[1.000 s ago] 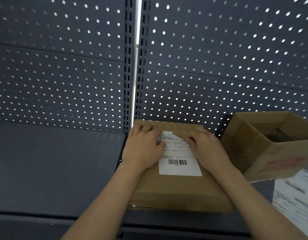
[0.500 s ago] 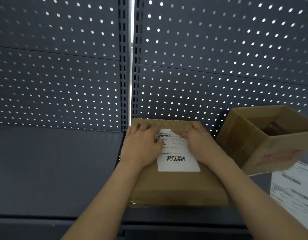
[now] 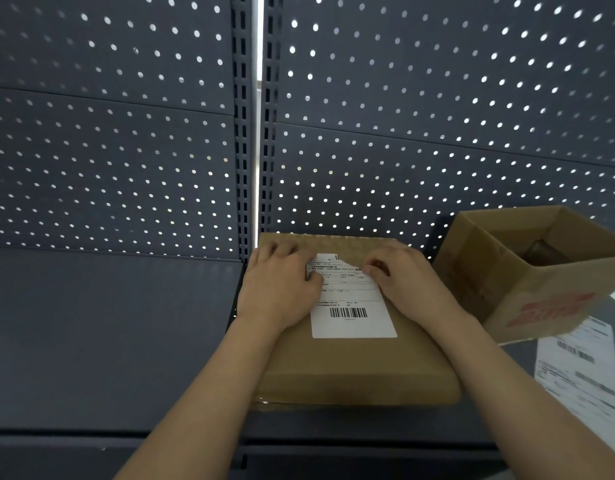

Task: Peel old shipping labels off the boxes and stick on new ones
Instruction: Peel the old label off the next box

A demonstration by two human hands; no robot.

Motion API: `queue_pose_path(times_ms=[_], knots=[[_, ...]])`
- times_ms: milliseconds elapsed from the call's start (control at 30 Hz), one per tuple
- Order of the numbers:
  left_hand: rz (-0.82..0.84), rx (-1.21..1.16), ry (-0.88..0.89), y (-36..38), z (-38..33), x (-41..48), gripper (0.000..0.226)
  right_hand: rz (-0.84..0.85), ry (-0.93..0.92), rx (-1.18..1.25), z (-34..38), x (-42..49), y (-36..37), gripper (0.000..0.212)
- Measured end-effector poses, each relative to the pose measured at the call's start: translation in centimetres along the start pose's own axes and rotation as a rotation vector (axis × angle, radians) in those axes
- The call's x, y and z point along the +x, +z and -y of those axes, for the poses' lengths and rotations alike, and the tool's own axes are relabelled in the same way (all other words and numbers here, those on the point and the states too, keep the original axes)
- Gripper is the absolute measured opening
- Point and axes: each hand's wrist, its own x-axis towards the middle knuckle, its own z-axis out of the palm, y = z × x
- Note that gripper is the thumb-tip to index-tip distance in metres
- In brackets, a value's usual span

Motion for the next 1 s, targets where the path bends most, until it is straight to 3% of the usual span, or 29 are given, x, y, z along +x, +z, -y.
queue_pose_path(times_ms=[300, 500, 600, 733, 1000], knots=[[0.012, 0.000, 0.004, -0.2, -0.1, -0.1, 0.045, 0.185, -0.023, -0.293, 1.1, 1.2, 0.0, 0.022], [0.005, 0.003, 0.008, -0.2, -0.2, -0.2, 0.043, 0.256, -0.018, -0.290, 0.4, 1.2, 0.4, 0.035], [0.007, -0.003, 0.002, -0.4, -0.2, -0.2, 0.043, 0.246, -0.024, -0.201, -0.1, 0.9, 0.6, 0.029], [0.001, -0.005, 0.000, -0.4, -0.3, -0.2, 0.043, 0.086, 0.060, 0.070, -0.5, -0.1, 0.4, 0.012], [0.001, -0.017, -0.005, -0.4, -0.3, -0.2, 0.044, -0.005, 0.094, 0.219, -0.3, -0.8, -0.5, 0.026]])
